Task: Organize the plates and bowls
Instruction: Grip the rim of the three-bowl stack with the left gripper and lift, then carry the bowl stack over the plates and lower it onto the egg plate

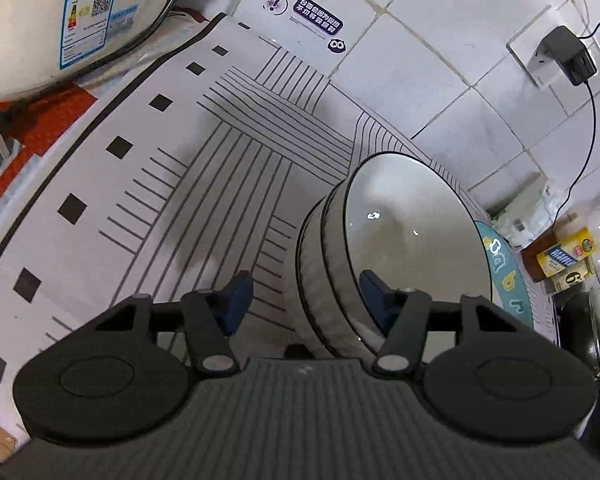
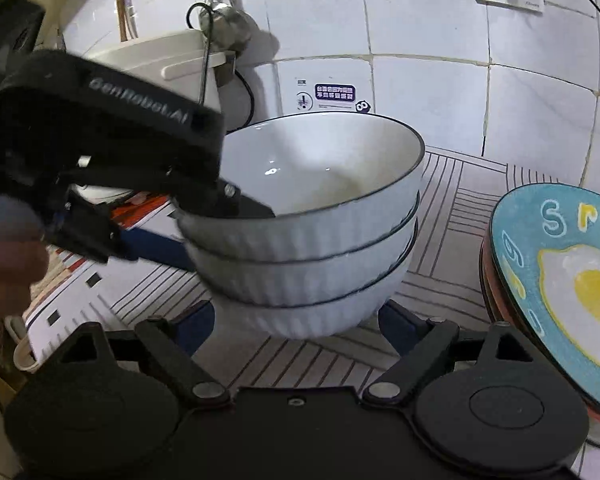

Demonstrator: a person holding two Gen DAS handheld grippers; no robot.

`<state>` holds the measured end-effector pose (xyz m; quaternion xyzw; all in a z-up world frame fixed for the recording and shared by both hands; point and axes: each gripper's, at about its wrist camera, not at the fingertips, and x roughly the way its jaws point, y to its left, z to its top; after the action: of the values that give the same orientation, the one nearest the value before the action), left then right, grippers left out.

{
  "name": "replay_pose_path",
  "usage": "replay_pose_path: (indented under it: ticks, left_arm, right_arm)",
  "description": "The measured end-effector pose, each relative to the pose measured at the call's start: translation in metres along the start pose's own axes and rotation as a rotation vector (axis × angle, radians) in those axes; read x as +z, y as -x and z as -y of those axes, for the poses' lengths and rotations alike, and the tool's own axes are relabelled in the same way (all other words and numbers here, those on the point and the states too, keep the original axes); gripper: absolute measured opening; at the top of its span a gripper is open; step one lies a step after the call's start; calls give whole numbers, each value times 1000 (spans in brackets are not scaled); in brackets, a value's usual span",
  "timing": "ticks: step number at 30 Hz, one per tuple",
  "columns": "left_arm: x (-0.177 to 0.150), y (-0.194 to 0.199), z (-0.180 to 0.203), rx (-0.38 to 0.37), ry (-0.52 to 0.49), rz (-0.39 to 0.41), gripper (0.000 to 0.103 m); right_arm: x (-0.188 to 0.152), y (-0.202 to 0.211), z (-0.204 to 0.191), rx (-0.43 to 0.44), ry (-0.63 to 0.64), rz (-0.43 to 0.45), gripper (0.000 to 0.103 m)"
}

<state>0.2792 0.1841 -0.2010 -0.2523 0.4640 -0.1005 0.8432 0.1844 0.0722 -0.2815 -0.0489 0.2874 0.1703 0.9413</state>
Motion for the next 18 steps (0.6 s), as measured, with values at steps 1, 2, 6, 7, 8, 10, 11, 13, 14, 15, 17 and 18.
replay_pose_path:
  ticks: [1, 2, 6, 7, 8, 10, 11, 13, 14, 15, 17, 18]
  left_arm:
    - [0, -2, 0, -1, 0, -3, 49]
    - [0, -4, 1, -7, 1, -3, 47]
    - [-1, -6, 5, -22, 12, 18, 44]
    - [-1, -6, 5, -23, 15, 24, 45]
    - [-1, -5, 4, -27, 23, 27, 45]
    - [-1, -4, 1, -38, 48, 21, 45]
    - [0, -3, 0, -42, 53, 17, 45]
    - [1, -3, 0, -44, 45, 15, 45]
    - [0, -2, 1, -43, 32, 18, 45]
    - [0, -1, 2, -42, 19, 18, 46]
    - [-2, 0, 3, -40, 9, 18, 46]
    - [-3, 1, 4, -39, 5, 19, 46]
  right_arm:
    - [1, -2, 1, -1, 0, 1, 93]
    - [2, -5, 2, 23, 1, -10, 93]
    - [5, -13, 2, 21, 3, -28, 94]
    - [6, -15, 1, 18, 5, -29, 96]
    - [6, -16, 0, 17, 5, -30, 98]
    - [7, -20, -3, 7, 6, -34, 100]
    - [8, -22, -3, 5, 9, -37, 100]
    - [10, -25, -4, -8, 9, -35, 99]
    - [10, -25, -3, -7, 7, -33, 99]
    - [10, -25, -3, -6, 9, -32, 98]
    - [9, -24, -3, 0, 12, -31, 98]
    - [8, -24, -3, 1, 13, -28, 98]
